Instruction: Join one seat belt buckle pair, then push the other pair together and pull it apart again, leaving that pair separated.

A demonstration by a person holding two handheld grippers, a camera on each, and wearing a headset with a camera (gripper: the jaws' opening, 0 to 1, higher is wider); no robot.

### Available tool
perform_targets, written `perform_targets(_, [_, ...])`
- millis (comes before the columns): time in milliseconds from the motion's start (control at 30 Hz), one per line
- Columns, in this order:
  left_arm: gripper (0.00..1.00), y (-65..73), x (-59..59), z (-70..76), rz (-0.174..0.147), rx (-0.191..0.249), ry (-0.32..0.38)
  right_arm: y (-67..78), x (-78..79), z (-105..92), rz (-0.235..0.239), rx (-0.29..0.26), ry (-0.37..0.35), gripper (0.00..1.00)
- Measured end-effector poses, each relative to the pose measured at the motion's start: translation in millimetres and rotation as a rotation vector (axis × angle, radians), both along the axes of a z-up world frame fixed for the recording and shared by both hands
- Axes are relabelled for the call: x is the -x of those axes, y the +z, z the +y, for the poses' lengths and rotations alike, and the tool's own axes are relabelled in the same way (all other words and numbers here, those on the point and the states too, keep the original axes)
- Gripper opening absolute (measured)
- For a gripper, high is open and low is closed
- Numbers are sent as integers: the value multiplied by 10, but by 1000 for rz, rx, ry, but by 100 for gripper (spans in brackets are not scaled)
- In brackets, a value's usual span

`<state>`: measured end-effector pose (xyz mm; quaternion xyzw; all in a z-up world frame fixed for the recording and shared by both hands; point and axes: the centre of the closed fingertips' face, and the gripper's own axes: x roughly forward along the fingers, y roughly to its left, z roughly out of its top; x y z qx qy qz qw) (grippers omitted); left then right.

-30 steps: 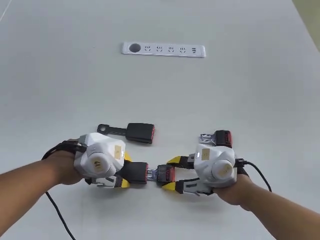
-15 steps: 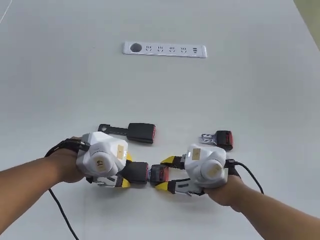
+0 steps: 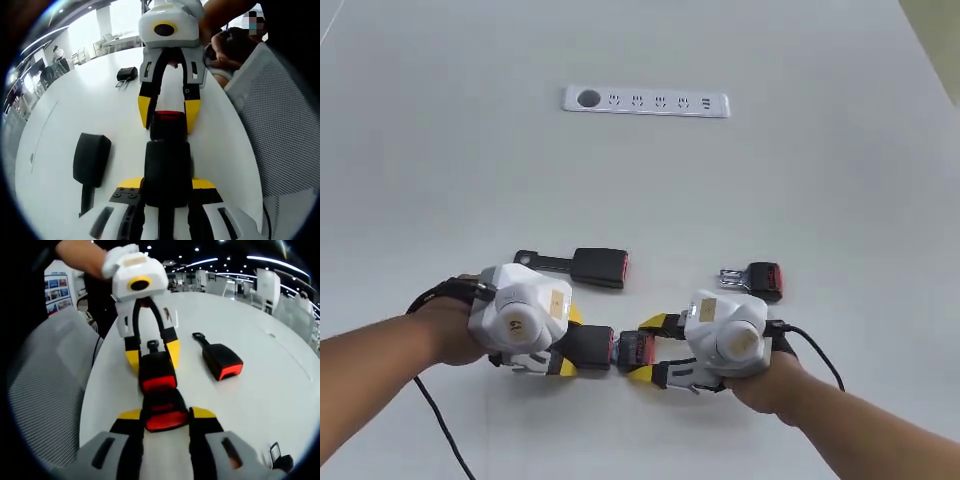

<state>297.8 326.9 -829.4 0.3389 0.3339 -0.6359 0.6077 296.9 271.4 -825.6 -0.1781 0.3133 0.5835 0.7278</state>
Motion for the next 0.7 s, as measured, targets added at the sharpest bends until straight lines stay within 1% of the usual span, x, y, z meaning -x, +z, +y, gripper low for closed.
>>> perform_targets(100, [33, -1, 3, 3, 4, 6, 3, -1, -1, 4, -4, -5, 4, 34])
perform_targets(133, [33, 0, 4, 4, 4, 11, 4, -2, 5, -1, -15, -1, 11, 34])
perform_targets(200, [33, 3, 9, 4, 4, 21, 5, -1, 14, -9, -19, -4, 10, 34])
perform_targets(400, [33, 9, 6, 7, 15, 63, 42, -4, 20, -15, -40, -4, 26, 34])
perform_targets(467, [33, 8, 3, 5, 17, 72, 47, -4, 22, -19, -42, -7, 28, 33])
perform_targets(533, [33, 8, 0, 1, 21, 78, 48, -4, 33, -18, -77, 7, 50, 33])
perform_targets(700, [33, 16, -5, 5, 30, 96, 46, -3, 28, -25, -80, -3, 43, 33])
